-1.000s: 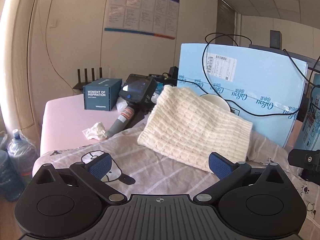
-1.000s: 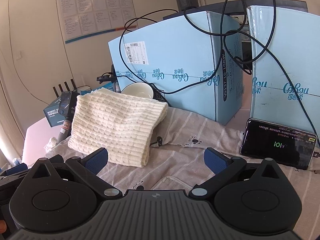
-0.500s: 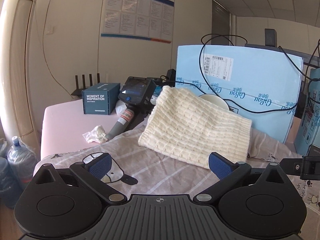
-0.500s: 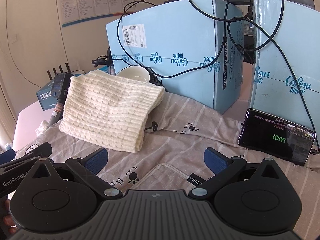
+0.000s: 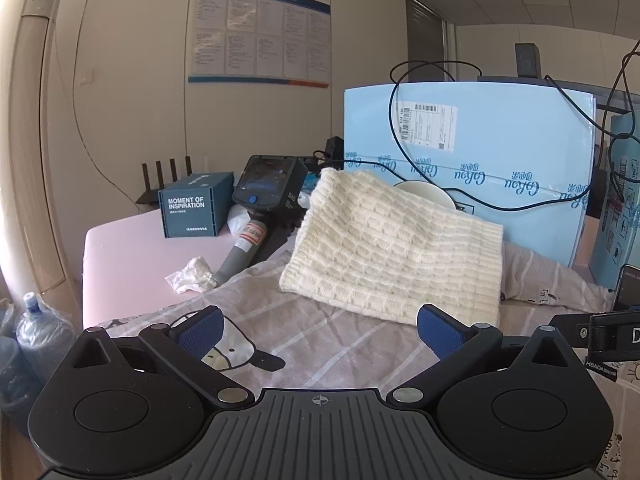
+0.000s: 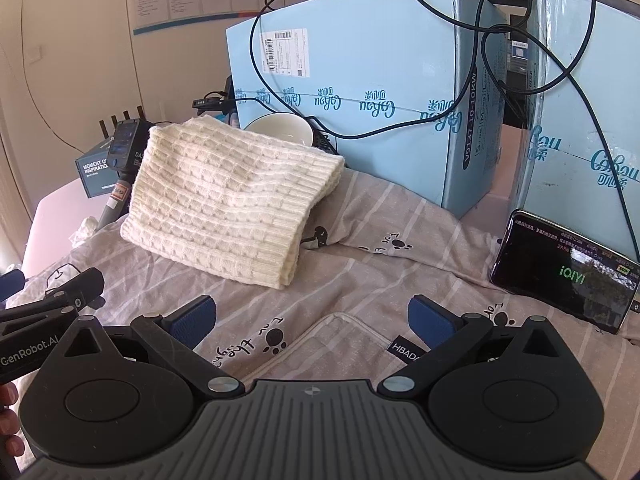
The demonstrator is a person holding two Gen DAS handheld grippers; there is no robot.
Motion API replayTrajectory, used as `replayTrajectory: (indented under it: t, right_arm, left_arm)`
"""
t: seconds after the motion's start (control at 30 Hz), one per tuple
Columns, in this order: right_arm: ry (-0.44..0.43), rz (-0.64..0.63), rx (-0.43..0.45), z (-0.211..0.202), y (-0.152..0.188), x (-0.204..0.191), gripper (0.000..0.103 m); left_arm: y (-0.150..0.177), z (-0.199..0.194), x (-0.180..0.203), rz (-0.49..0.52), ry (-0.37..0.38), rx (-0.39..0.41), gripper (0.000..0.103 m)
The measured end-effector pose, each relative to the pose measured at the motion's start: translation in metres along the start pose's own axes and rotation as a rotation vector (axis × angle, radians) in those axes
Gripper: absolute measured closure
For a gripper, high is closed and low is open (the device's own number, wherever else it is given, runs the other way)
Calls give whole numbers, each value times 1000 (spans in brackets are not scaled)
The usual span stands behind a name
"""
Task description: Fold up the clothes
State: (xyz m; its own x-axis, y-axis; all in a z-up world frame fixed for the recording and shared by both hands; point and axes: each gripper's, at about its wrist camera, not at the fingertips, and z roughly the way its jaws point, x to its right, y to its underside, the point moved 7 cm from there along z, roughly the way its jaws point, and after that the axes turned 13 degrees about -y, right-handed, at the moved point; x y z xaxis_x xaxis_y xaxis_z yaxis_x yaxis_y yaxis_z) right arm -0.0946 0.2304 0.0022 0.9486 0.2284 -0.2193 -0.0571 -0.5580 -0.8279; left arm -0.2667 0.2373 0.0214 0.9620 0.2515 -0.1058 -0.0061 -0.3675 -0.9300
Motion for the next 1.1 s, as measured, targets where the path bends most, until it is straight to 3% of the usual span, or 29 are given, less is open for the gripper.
replayTrajectory:
  t: [1.1]
  right_arm:
    - [-21, -40, 1, -3, 0, -8, 0]
  left_arm:
    - [2, 1, 2, 10, 7, -10, 0]
